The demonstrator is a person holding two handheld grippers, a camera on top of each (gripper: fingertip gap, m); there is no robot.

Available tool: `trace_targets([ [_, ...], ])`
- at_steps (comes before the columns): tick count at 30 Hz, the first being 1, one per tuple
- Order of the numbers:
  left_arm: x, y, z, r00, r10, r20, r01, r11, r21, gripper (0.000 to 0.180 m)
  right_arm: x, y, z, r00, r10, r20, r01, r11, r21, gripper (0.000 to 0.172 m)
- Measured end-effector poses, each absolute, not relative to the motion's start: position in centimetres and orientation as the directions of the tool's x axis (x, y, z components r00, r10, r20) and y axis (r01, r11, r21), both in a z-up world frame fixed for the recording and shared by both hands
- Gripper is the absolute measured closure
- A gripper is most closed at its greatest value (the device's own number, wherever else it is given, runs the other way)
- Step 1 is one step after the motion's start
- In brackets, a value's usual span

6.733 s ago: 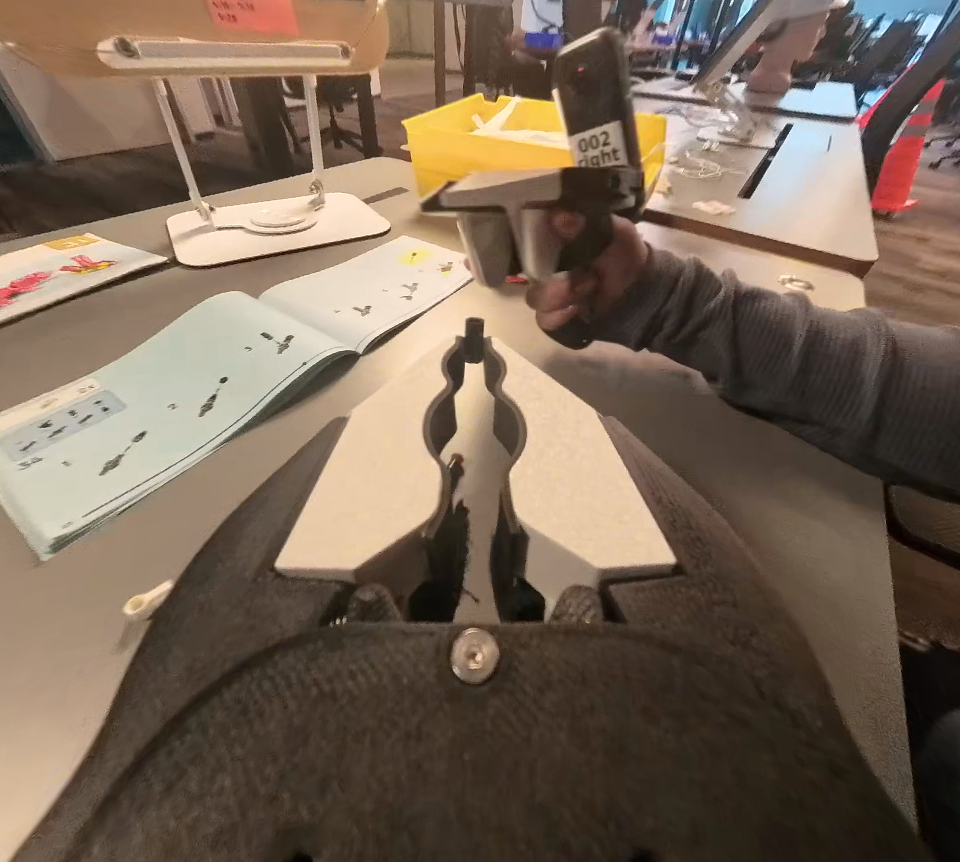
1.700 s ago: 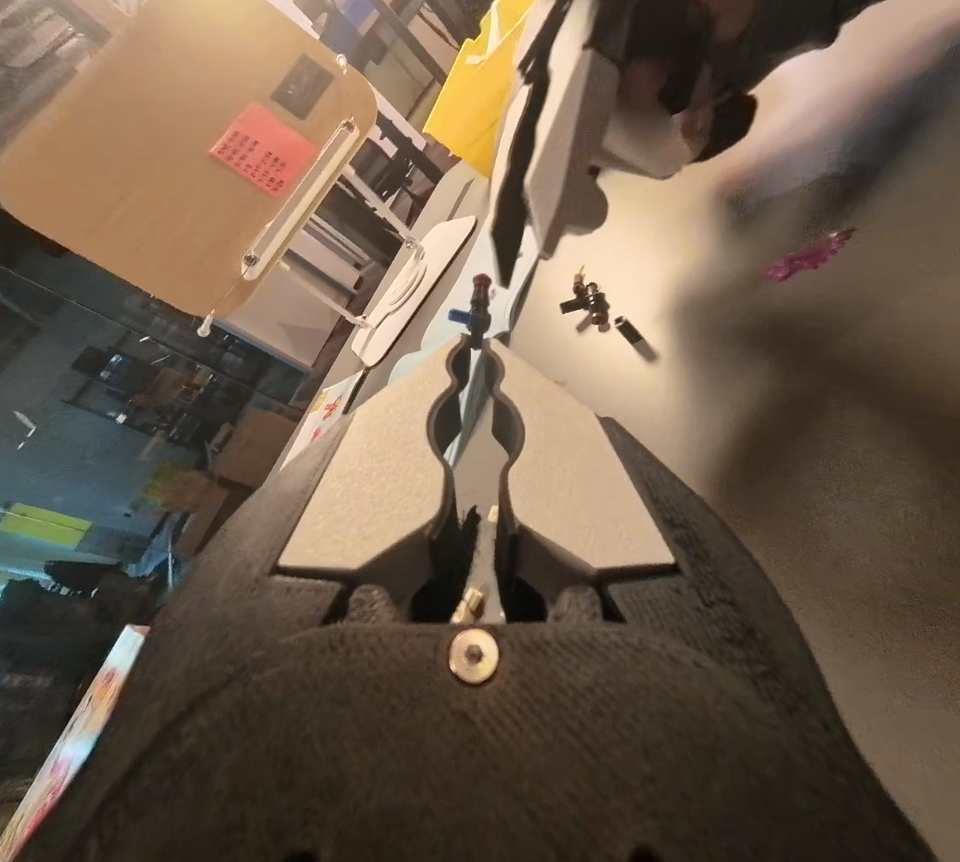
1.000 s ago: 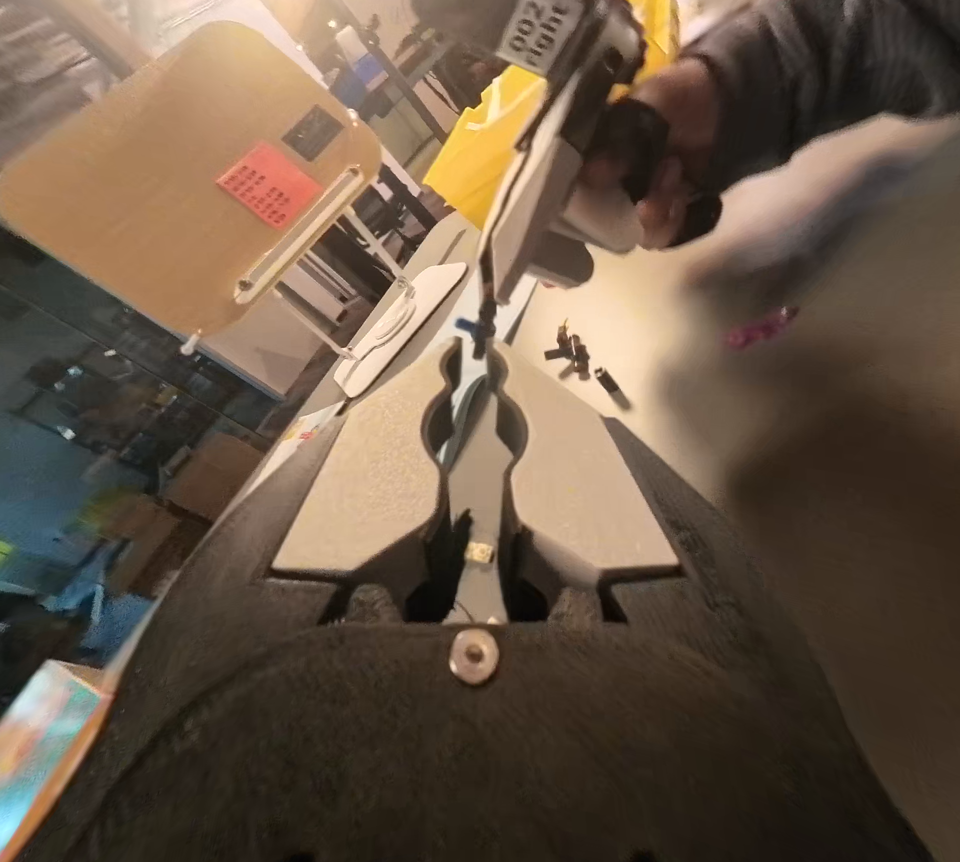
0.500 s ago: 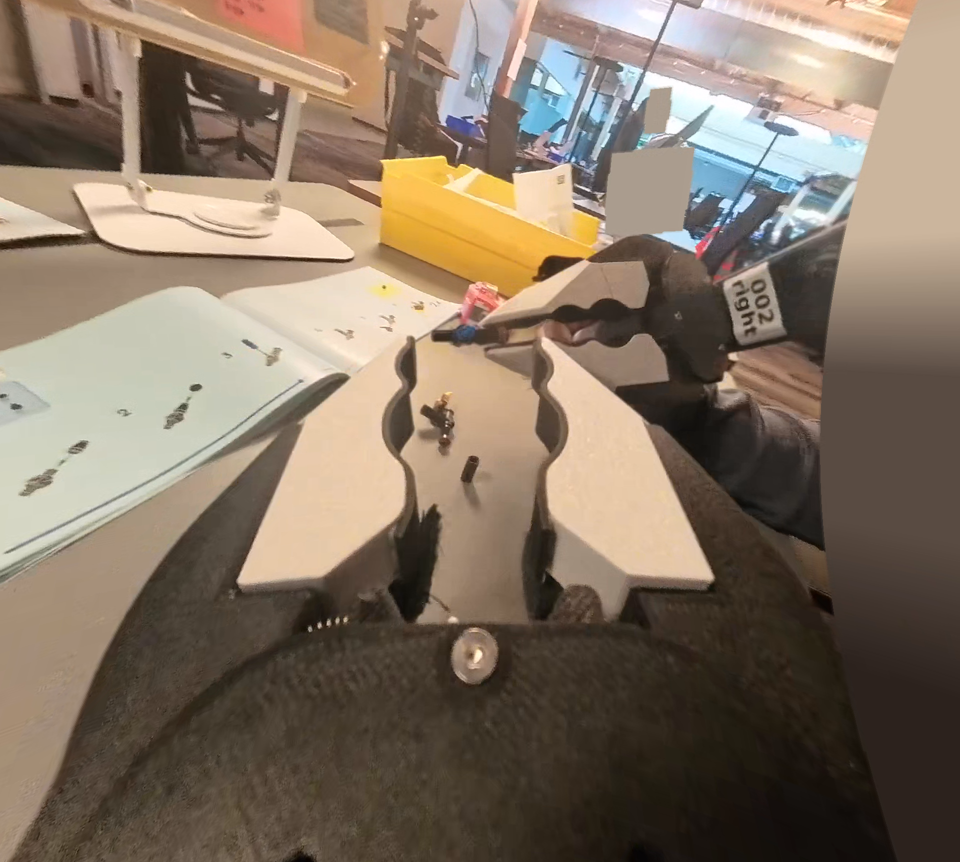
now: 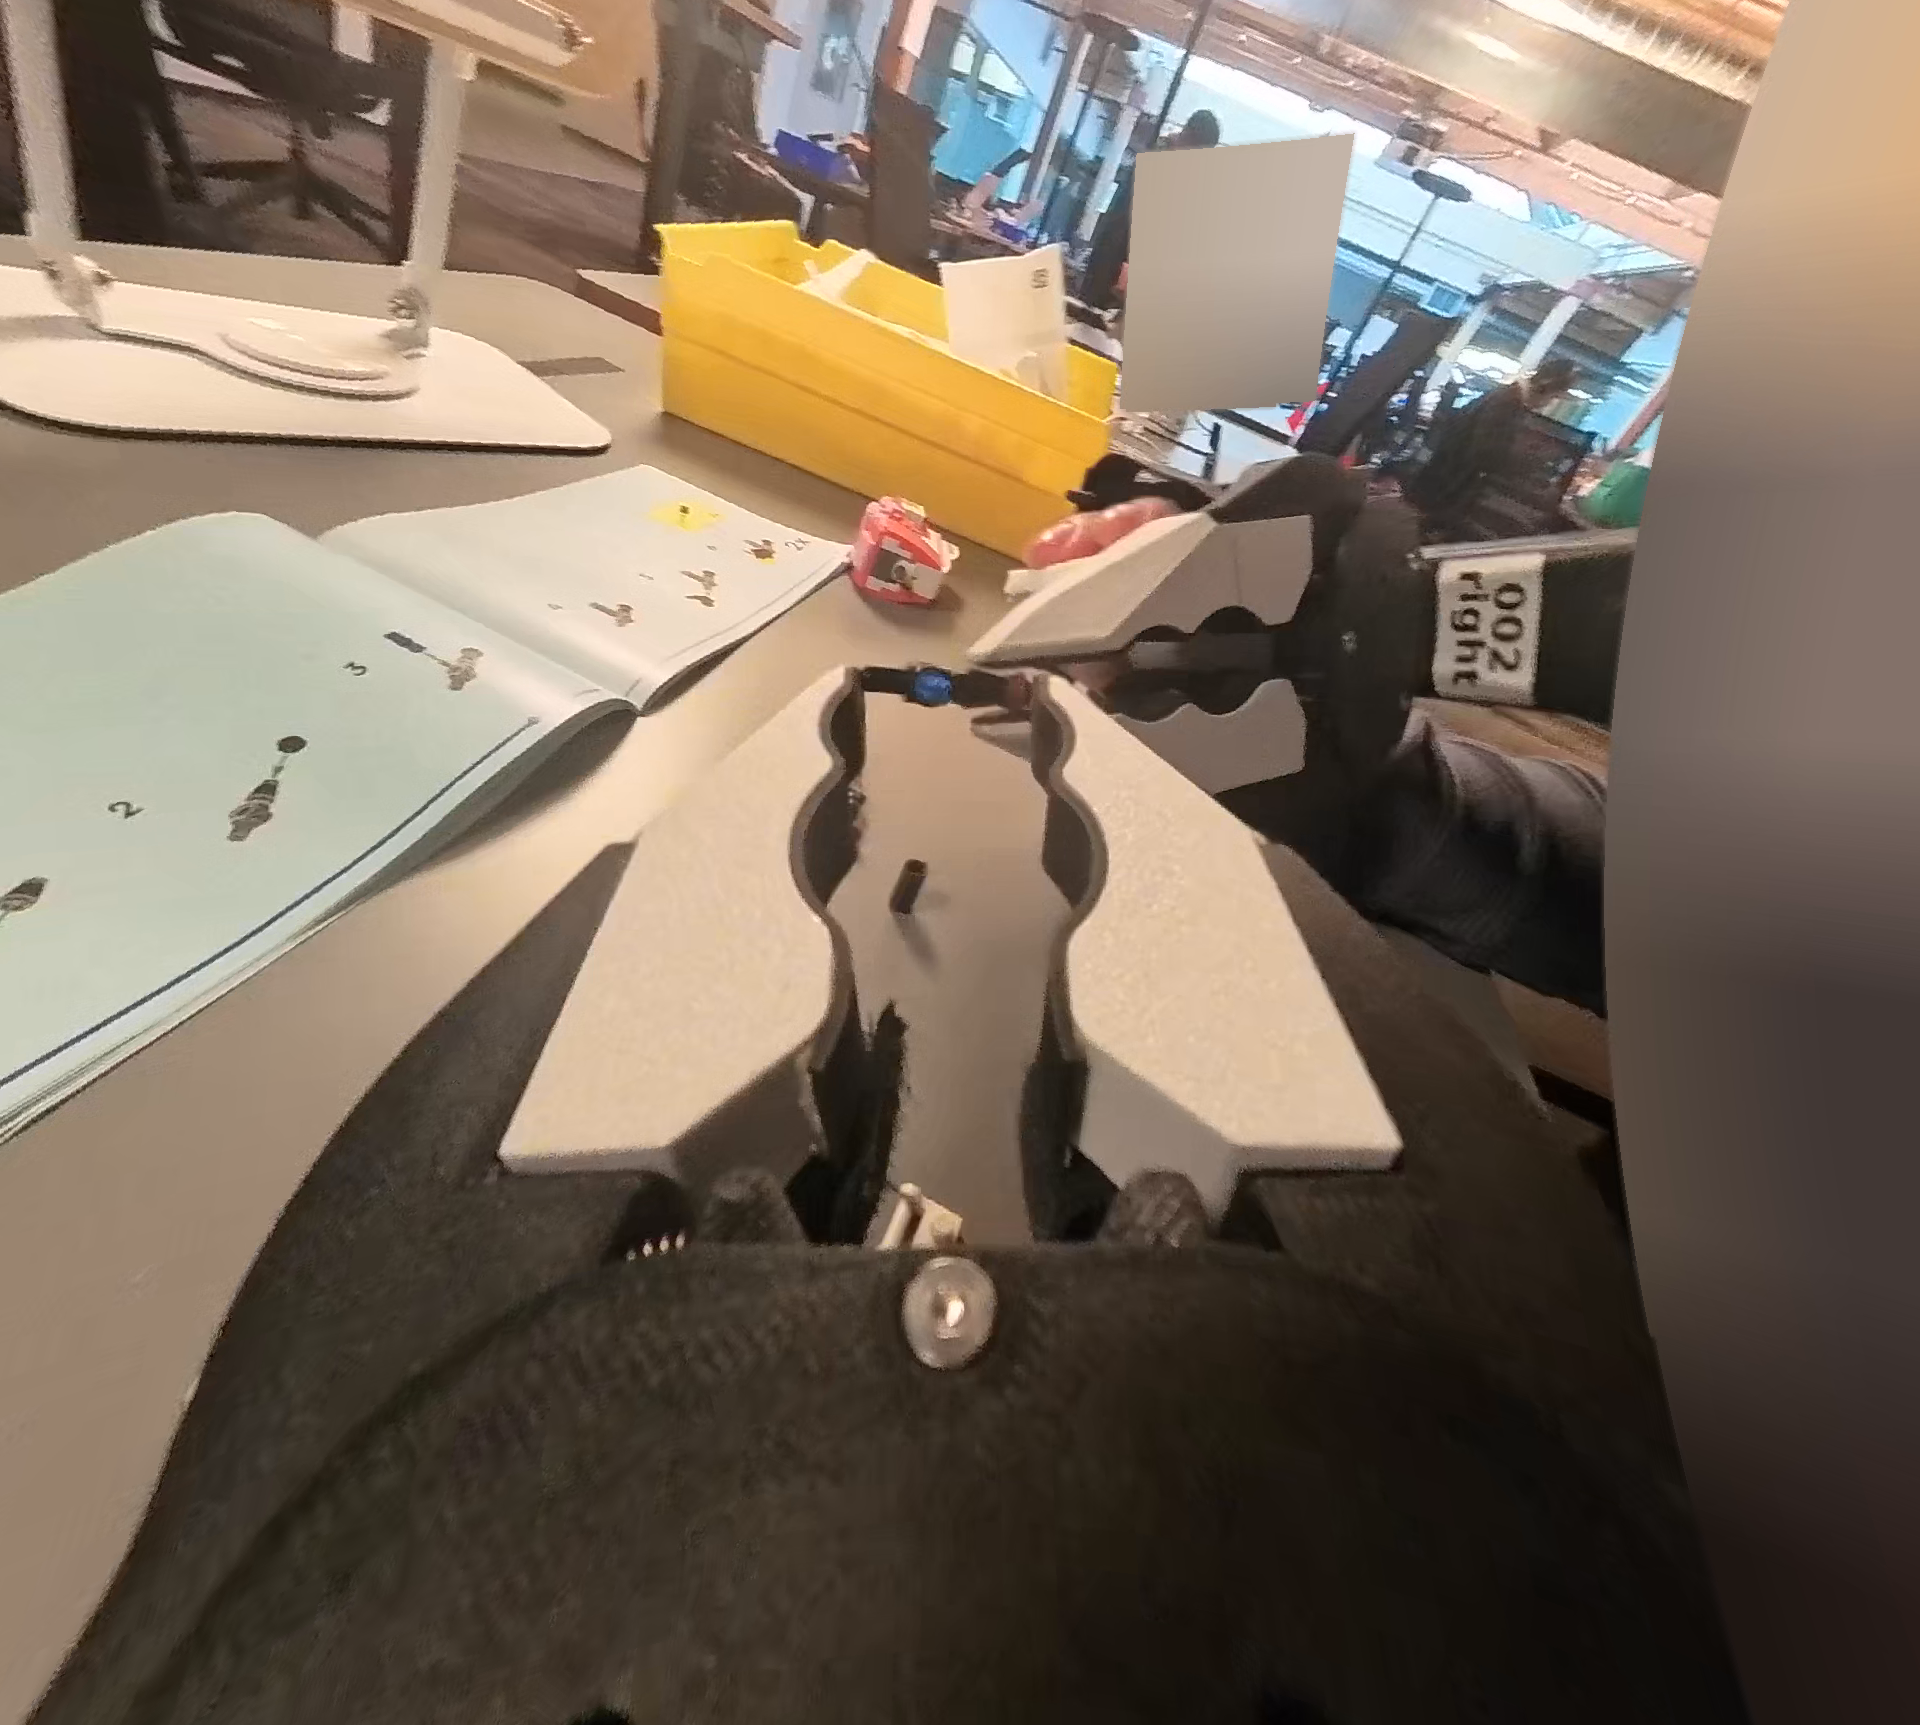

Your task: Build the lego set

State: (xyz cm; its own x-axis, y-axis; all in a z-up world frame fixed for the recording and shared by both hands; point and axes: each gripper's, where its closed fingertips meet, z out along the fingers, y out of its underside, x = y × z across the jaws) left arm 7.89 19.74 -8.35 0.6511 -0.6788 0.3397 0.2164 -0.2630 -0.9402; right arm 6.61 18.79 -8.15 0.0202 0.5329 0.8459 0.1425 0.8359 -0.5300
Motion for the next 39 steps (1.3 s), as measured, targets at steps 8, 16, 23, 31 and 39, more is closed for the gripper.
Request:
trace_targets([
  [8,9.5,16.8,-6.7,0.305,-0.823,0.48,0.305,-0.393,-0.867,0.151,7.5,18.4,-6.6,0.039,0.578,0.815,0.072,0.812,-0.579,0.148],
  [16,9.6,17.1,-6.7,0.267,-0.8,0.537,0.347,-0.441,-0.828,0.147,6.7,17.1,-6.9,0.044,0.468,0.883,0.088,0.878,-0.47,0.166],
  [23,9.3,17.6,-5.7,0.341,-0.803,0.489,0.406,-0.344,-0.847,0.15,6.0,18.4,-5.5,0.218,0.39,0.894,0.187,0.883,-0.431,0.166],
  [31,9.3,17.4,-4.8,0.305,-0.819,0.486,0.454,-0.323,-0.83,0.155,6.2,18.0,-4.6,0.266,0.381,0.885,0.155,0.89,-0.43,0.166],
  [39,8.9,17.8,-5.5,0.468,-0.806,0.363,0.309,-0.236,-0.921,0.159,6.2,18.6,-4.7,0.196,0.712,0.674,-0.001,0.688,-0.726,0.144],
])
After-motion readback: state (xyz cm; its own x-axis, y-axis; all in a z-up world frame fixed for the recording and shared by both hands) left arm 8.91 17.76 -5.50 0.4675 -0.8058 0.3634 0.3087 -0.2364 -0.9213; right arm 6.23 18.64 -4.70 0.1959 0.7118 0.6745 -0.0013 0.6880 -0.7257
